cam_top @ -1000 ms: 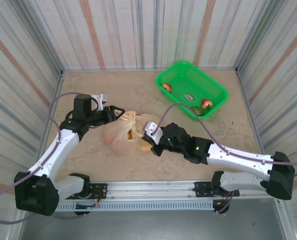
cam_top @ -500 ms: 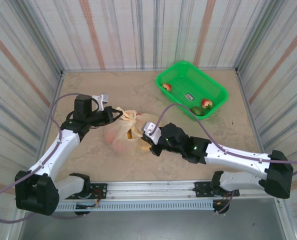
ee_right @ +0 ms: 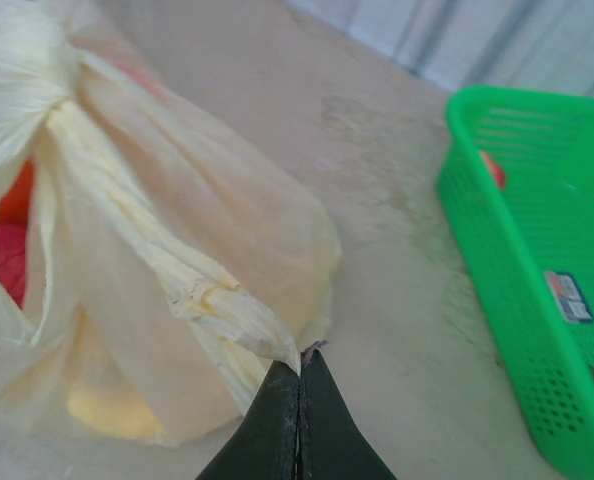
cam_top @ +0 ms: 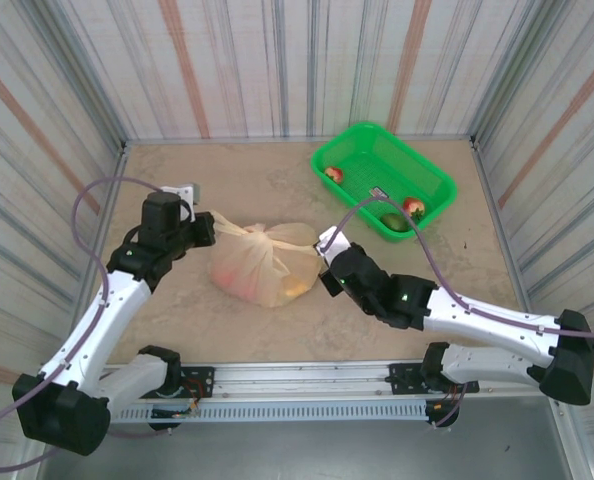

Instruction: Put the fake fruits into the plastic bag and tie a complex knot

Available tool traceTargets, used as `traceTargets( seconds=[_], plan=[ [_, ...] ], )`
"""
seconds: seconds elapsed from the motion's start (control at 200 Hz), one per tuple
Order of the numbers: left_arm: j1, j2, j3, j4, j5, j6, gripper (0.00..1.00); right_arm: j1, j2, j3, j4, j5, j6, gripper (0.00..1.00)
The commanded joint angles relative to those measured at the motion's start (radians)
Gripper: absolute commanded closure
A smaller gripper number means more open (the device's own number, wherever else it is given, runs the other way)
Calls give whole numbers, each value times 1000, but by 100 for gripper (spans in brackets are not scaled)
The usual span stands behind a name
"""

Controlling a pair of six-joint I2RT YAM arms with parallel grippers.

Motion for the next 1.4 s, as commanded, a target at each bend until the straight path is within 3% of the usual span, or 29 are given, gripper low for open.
traceTargets(
  seconds=[0.0, 0.301, 0.676, 0.792, 0.992, 1.112, 1.147, 1.227, 1.302, 1.398],
  plan=[
    [87, -13, -5, 21, -288, -32, 100, -93, -54, -14, -181, 206, 133, 100],
    [248, 39, -87, 97, -199, -159, 100, -423, -215, -132, -151, -53, 348, 100],
    [262, 56, -105, 106, -233, -150, 100, -780, -291, -273, -126, -312, 488, 100],
    [255, 69, -100, 126, -158, -141, 100, -772, -260, -259, -104, -348, 451, 100],
    [158, 120, -49, 86, -149, -103, 100, -725, -174, -216, -74, -405, 397, 100],
    [93, 98, -29, 118, -40, -67, 100, -648, -154, -136, -79, -431, 306, 100],
    [85, 89, -26, 139, 27, -62, 96, -633, -159, -107, -88, -442, 282, 94],
    [76, 84, 3, 136, 165, -66, 81, -622, -176, -36, -110, -500, 241, 67],
    [66, 71, 34, 100, 233, -67, 48, -622, -196, 22, -141, -542, 212, 41],
    [65, 9, 29, 82, 280, -91, 26, -624, -241, 59, -169, -571, 169, 31]
  ],
)
